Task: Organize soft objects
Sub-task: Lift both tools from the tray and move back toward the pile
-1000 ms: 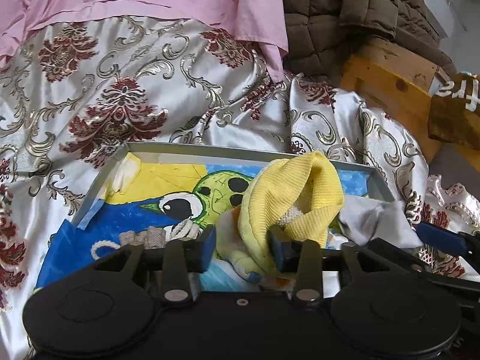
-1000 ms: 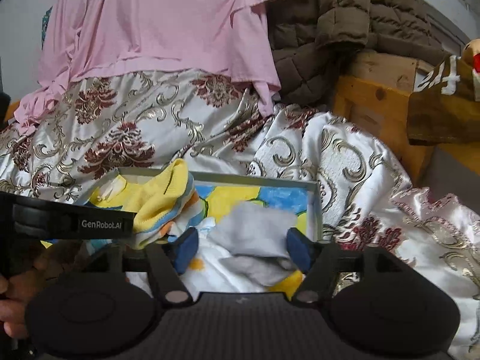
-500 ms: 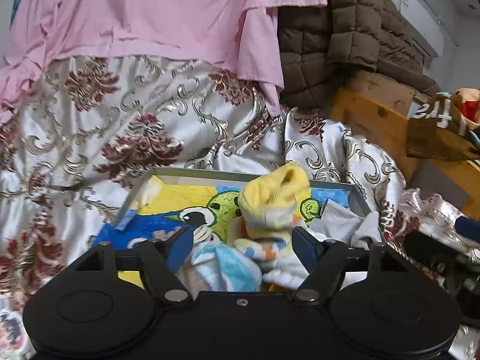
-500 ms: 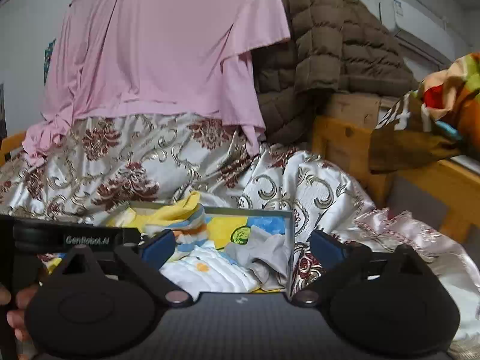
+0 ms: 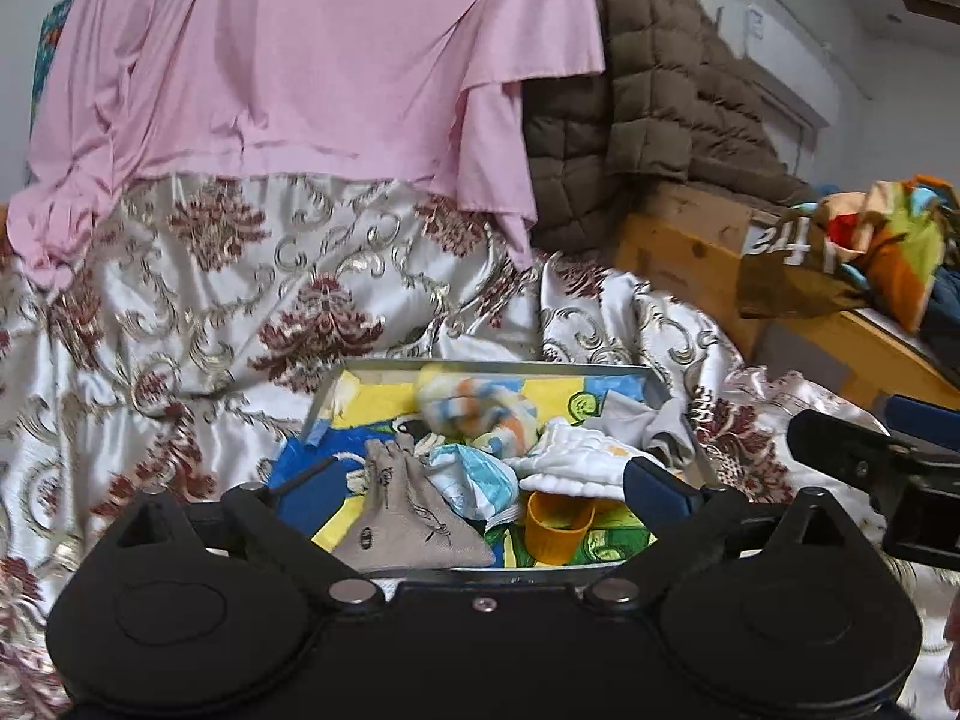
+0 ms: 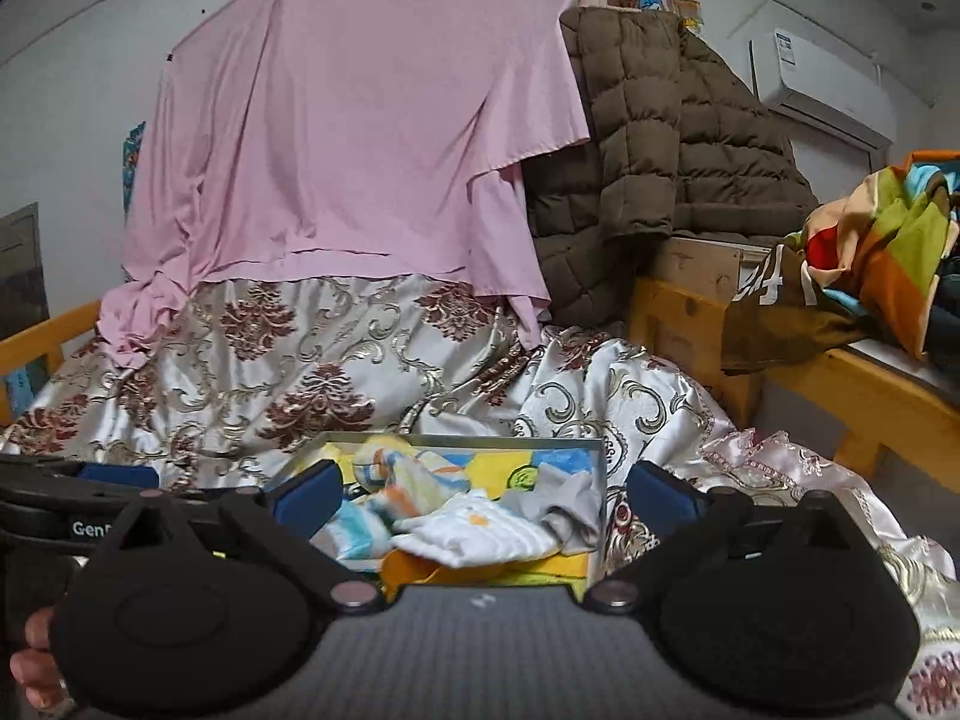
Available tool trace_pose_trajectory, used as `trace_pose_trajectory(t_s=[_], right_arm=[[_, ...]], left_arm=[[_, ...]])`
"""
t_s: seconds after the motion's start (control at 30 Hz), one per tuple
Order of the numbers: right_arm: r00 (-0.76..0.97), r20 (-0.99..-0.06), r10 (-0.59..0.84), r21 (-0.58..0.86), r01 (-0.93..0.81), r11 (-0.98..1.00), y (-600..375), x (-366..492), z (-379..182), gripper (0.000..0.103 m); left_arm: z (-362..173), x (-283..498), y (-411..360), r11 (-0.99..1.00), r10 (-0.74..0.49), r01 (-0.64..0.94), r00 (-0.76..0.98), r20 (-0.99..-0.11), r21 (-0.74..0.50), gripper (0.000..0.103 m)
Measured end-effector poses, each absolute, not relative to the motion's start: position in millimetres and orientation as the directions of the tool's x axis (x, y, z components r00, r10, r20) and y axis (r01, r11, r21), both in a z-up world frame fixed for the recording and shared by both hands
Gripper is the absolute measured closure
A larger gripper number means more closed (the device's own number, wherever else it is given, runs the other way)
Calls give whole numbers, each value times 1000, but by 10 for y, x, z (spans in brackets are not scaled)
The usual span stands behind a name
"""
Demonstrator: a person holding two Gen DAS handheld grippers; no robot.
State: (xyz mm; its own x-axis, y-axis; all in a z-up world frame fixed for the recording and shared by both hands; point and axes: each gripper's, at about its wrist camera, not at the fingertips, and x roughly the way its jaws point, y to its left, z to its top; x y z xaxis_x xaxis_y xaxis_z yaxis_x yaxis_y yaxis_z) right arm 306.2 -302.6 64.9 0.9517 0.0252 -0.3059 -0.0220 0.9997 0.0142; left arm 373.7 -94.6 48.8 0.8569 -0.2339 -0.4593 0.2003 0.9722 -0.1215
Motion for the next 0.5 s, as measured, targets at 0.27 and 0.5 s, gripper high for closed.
trace_pose_trajectory(t_s=[0.27, 0.5], right_arm=[[960, -280, 1, 43, 11, 999, -2872, 2634, 761, 0], [964, -266, -6, 115, 38, 993, -2715, 2238, 747, 0]], left_arm=[[699, 3214, -665, 972, -233, 198, 881, -411, -127, 1], [625, 2702, -302, 973, -199, 132, 896, -397, -189, 1]])
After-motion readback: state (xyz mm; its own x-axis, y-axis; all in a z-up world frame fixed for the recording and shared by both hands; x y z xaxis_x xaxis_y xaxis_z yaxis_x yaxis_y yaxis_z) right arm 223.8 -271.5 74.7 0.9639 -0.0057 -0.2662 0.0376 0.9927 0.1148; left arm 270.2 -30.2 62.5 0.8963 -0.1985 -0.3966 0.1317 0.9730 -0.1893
